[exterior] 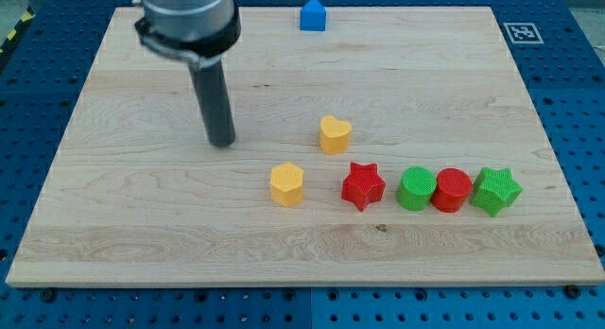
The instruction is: Slide the yellow hexagon to the top right side of the board
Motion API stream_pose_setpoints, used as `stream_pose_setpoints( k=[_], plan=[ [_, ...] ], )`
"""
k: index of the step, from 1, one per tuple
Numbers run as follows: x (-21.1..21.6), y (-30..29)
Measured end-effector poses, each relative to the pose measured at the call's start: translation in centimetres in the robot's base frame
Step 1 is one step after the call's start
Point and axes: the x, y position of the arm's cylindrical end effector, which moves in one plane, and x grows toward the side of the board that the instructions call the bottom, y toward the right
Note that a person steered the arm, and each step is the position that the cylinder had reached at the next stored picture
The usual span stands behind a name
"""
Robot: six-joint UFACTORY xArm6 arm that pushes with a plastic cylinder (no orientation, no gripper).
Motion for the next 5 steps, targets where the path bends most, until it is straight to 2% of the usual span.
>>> stream_pose_setpoints(
  k=[1,2,4,5],
  plan=[
    [5.5,0.0],
    [8.1,0.8],
    [10.0,7.3],
    [9.2,8.0]
  ],
)
